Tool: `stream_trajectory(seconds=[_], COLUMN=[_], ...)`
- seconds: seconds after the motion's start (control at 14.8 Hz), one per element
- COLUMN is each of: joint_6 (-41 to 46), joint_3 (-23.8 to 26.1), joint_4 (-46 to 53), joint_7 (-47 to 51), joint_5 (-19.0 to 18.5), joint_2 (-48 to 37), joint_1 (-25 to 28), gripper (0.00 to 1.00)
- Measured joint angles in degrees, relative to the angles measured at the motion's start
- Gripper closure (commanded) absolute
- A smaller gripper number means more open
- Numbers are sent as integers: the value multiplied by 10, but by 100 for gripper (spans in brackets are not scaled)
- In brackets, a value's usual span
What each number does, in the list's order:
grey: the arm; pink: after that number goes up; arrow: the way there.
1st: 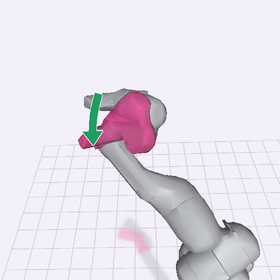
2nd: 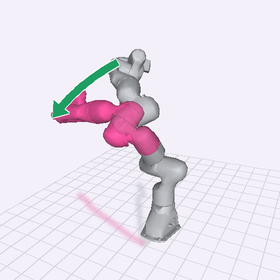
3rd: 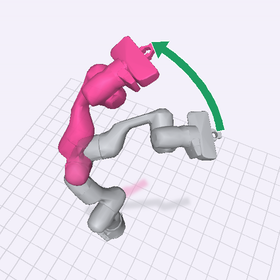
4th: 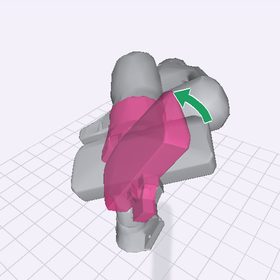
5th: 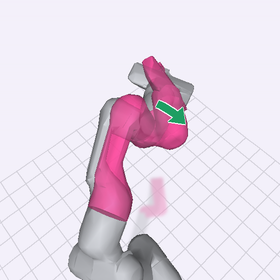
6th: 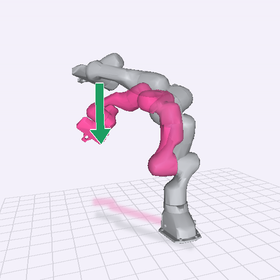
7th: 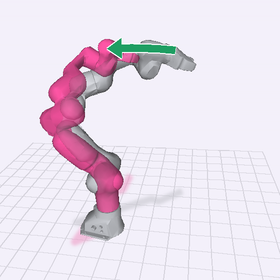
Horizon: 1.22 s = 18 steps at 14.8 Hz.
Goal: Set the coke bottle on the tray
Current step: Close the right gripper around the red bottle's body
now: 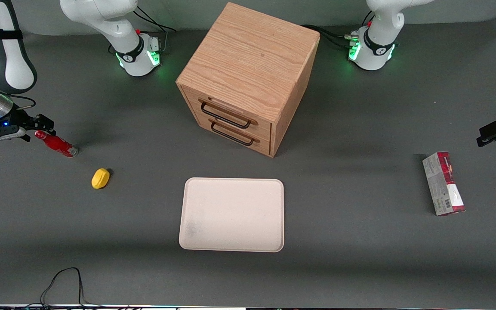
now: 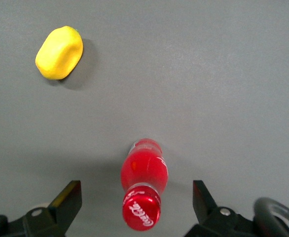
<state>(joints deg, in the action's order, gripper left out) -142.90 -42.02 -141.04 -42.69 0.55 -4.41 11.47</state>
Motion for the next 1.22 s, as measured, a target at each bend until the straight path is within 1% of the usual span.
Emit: stream_trajectory(seconds=[0.07,0.14,0.34,0.41,0.81,0.95,1.08,1.22], joint_6=[-2,-2,-3,-3,-4,0,42,121], joint_3=[-1,-2,-3,-3,-2,5,33,64], joint_4=[0,0,0,0,1,9,44,113], joint_7=[-12,-21,-24,-24,-23,-1,42,92], joint_5=[10,17,19,19,21,26,27,27], joint_2=[5,10,17,19,21,21,21,22], joint_1=[-2,-3,-3,-3,-3,-3,-2,2], gripper=[12,34,98,100,100,100,100,100])
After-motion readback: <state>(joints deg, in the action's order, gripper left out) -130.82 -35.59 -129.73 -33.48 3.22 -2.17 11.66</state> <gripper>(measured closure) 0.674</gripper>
